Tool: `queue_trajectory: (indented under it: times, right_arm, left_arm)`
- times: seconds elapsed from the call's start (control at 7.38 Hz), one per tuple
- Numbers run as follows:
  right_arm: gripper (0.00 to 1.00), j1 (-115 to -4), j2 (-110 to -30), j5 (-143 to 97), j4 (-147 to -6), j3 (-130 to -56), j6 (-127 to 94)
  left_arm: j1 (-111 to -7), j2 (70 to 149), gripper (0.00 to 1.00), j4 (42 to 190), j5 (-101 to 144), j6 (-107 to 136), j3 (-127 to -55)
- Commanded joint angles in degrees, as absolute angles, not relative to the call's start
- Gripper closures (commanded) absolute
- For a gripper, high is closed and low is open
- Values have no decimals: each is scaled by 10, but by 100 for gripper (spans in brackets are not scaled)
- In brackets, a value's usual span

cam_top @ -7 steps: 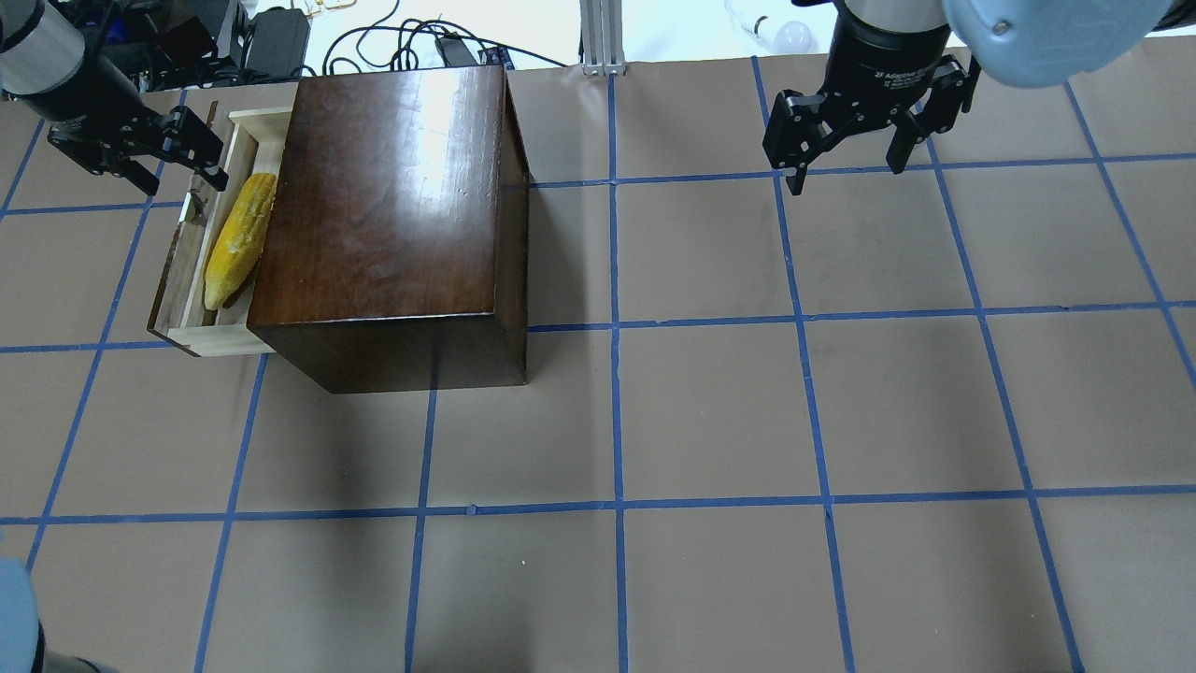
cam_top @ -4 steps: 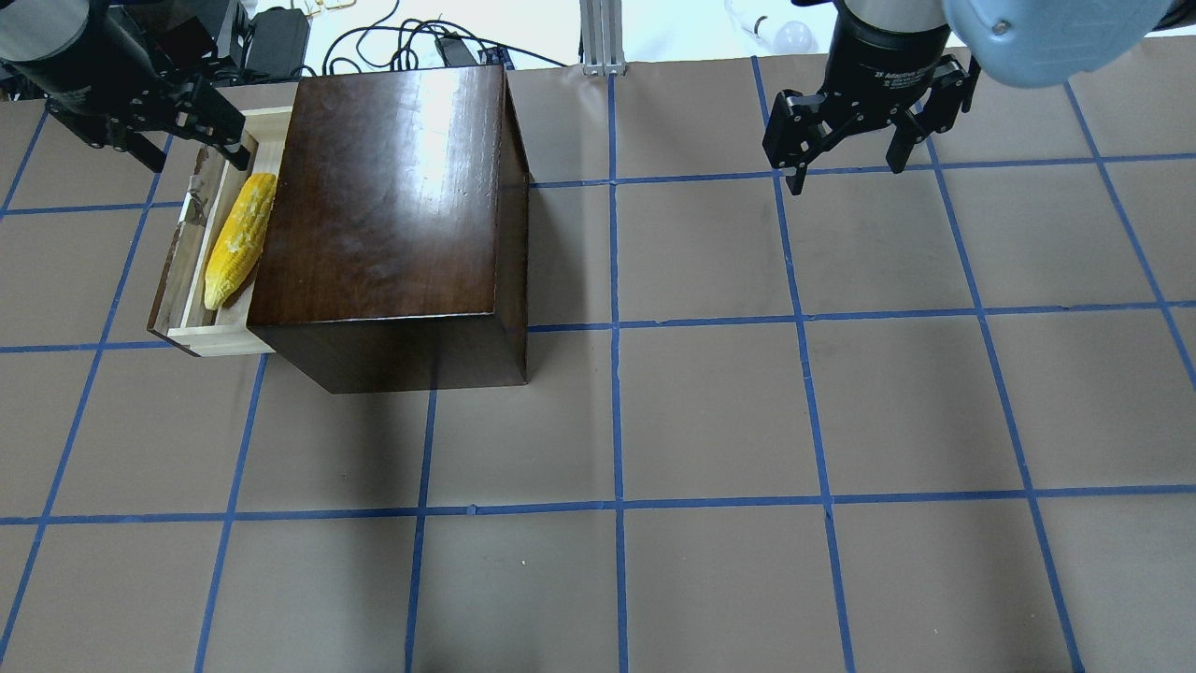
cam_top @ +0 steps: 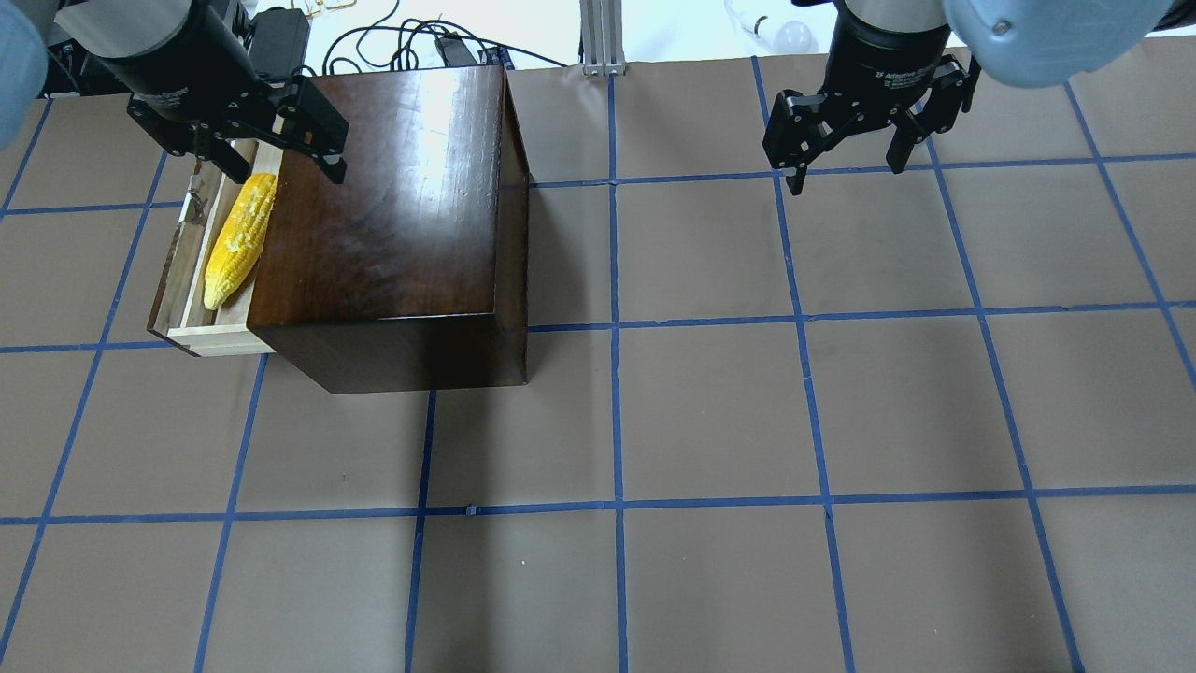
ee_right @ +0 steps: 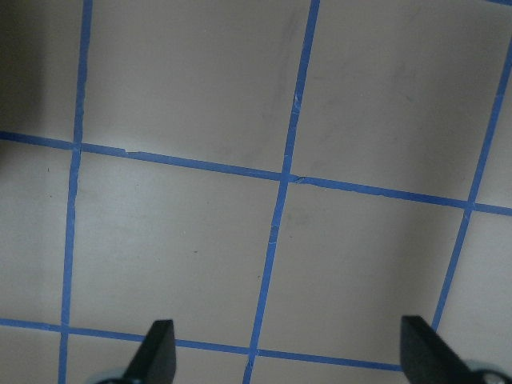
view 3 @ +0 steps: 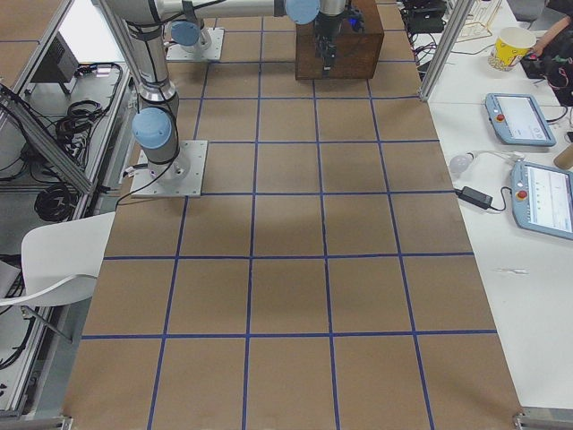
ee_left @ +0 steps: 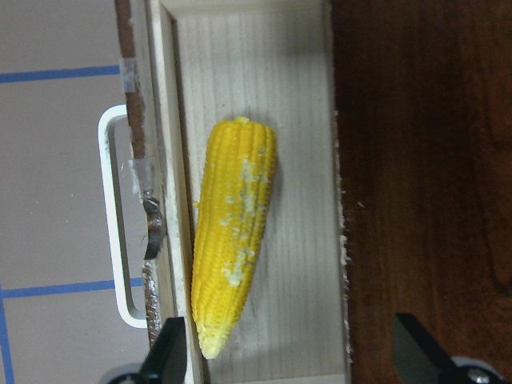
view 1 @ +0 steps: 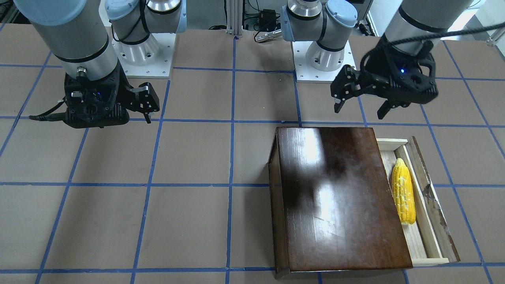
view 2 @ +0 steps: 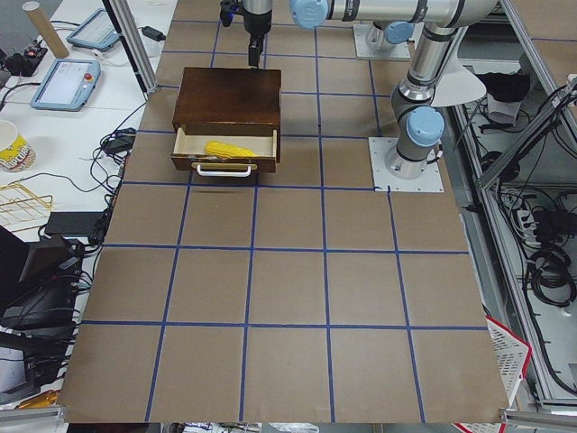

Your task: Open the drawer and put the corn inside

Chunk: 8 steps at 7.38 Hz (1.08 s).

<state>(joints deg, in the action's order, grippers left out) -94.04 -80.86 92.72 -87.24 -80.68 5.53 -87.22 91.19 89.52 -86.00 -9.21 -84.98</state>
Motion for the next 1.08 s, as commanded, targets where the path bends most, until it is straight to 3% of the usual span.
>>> queue_trajectory:
  times: [0.0,0.95]
  right_arm:
    - [0,-940,-809,927,-873,-807,55]
    - [0,-940,-809,927,-873,-807,55]
  left_arm:
    - [-898,899,0,899,-861,-80,-862]
    - [-872,898,0,910,-868,-85,-850]
